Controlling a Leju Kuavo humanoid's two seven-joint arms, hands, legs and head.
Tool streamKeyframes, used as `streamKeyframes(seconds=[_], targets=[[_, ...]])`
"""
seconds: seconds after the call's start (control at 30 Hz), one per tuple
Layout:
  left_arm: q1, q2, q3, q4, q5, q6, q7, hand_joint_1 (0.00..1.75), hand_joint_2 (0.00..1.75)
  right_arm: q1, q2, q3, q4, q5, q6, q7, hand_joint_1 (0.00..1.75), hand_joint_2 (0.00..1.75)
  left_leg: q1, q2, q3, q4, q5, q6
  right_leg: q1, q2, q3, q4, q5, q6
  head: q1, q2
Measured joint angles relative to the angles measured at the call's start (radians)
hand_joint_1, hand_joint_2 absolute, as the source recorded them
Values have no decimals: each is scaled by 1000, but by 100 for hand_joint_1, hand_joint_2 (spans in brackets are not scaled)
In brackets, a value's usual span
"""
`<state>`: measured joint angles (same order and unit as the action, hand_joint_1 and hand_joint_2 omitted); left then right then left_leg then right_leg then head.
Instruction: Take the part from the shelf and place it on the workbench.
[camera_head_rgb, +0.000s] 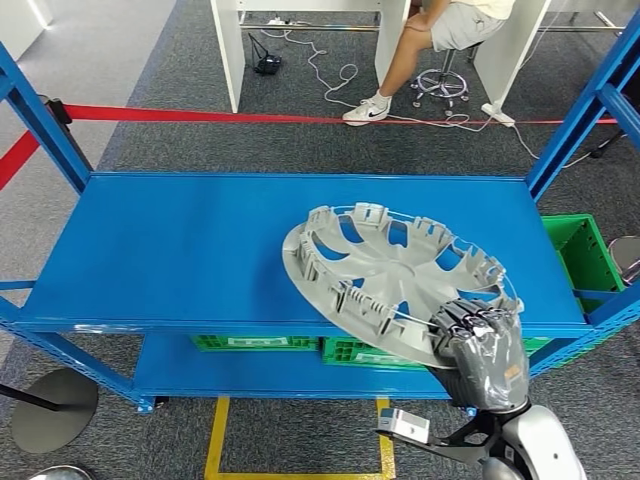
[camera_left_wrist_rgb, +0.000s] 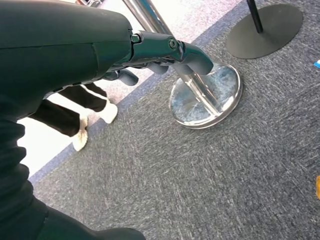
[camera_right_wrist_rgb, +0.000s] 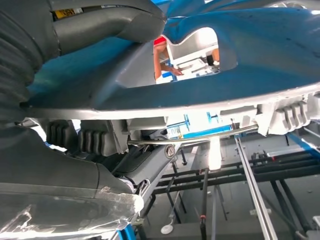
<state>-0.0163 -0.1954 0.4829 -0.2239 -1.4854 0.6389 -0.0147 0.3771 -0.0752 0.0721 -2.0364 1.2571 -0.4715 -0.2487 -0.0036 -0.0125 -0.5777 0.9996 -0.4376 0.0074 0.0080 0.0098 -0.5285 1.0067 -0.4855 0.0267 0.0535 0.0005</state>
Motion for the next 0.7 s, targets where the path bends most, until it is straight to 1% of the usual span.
streamKeyframes(seconds=[0.13, 0.17, 0.2, 0.23, 0.27, 0.33, 0.37, 0.4, 0.43, 0.47, 0.5, 0.53, 0.57, 0.6, 0.67, 0.7], targets=[[0, 2, 6, 0, 2, -4, -10, 0, 175, 0, 0, 0, -7, -9, -11, -5, 175, 175, -6, 0, 0, 0, -3, 8, -5, 0, 0, -3, 1, 6, 0, 0], [0, 2, 8, 0, 2, -5, -11, 0, 175, 0, 0, 0, -9, -10, -12, -5, 175, 175, -4, 0, 2, -5, 1, 11, -6, 0, 1, -3, 0, 9, 0, 0], [-1, 1, 9, 0, 3, -5, -12, 0, 175, 0, 0, 0, -12, -11, -12, -5, 175, 175, -1, 1, 5, -13, 6, 14, -6, 0, -2, 2, -5, 12, 0, 0], [-2, 1, 10, 0, 3, -6, -14, 0, 175, 0, 0, 0, -14, -11, -12, -6, 175, 175, 2, 2, 9, -19, 11, 18, -6, -1, -10, 19, -20, 16, 1, 0], [-3, 0, 12, 0, 3, -8, -16, 0, 175, -1, 0, 0, -16, -12, -13, -6, 175, 175, 5, 2, 12, -25, 16, 21, -8, -1, -28, 59, -47, 20, 2, 0], [-4, 0, 18, 0, 4, -12, -24, 0, 175, -2, 0, 1, -16, -15, -14, -6, 175, 175, 6, 3, 13, -26, 18, 23, -16, -2, -84, 184, -113, 29, 5, 0], [-4, 0, 22, 0, 5, -14, -27, 0, 175, -2, 0, 1, -16, -16, -15, -6, 175, 175, 7, 3, 12, -26, 17, 23, -21, -2, -111, 242, -133, 34, 5, 0], [-4, 0, 25, 0, 6, -16, -29, 0, 175, -2, 0, 1, -16, -17, -15, -6, 175, 175, 9, 3, 12, -25, 17, 21, -26, -2, -124, 269, -133, 39, 5, 0], [-4, 0, 26, 0, 6, -17, -30, 0, 175, -1, 0, 1, -16, -19, -15, -6, 175, 175, 12, 3, 12, -24, 16, 18, -32, -3, -119, 259, -114, 46, 4, 0], [-4, 0, 27, 0, 6, -18, -30, 0, 175, -1, 0, 1, -16, -19, -14, -6, 175, 175, 16, 2, 13, -22, 15, 12, -39, -3, -97, 213, -79, 54, 4, 0], [-4, 1, 28, 0, 6, -18, -31, 0, 175, -2, 0, 1, -16, -21, -14, -6, 175, 175, 21, 0, 12, -17, 13, 3, -46, -4, -64, 146, -47, 65, 5, 0], [-5, 2, 30, 0, 6, -18, -31, 0, 175, -3, 0, 2, -16, -22, -14, -7, 175, 175, 24, -2, 9, -11, 11, -7, -50, 0, -32, 88, -23, 71, 7, 0], [-5, 3, 32, 0, 6, -19, -31, 0, 175, -4, 0, 2, -16, -25, -13, -7, 175, 175, 25, -4, 6, -6, 11, -17, -52, 4, -12, 49, -10, 72, 9, 0], [-6, 4, 33, 0, 6, -19, -31, 0, 175, -5, 0, 2, -16, -27, -12, -7, 175, 175, 24, -6, 2, -1, 12, -26, -52, 10, -5, 33, -8, 67, 9, 0], [-4, 5, 36, 1, 6, -19, -31, 0, 175, -6, 0, 1, -16, -30, -12, -8, 175, 175, 24, -8, -8, 1, 22, -39, -48, 14, -19, 41, -5, 45, 6, 0], [-3, 5, 38, 1, 6, -19, -31, 0, 175, -6, 0, 0, -16, -31, -11, -8, 175, 175, 26, -6, -14, 4, 19, -43, -47, 14, -28, 43, -1, 35, 3, 0]])
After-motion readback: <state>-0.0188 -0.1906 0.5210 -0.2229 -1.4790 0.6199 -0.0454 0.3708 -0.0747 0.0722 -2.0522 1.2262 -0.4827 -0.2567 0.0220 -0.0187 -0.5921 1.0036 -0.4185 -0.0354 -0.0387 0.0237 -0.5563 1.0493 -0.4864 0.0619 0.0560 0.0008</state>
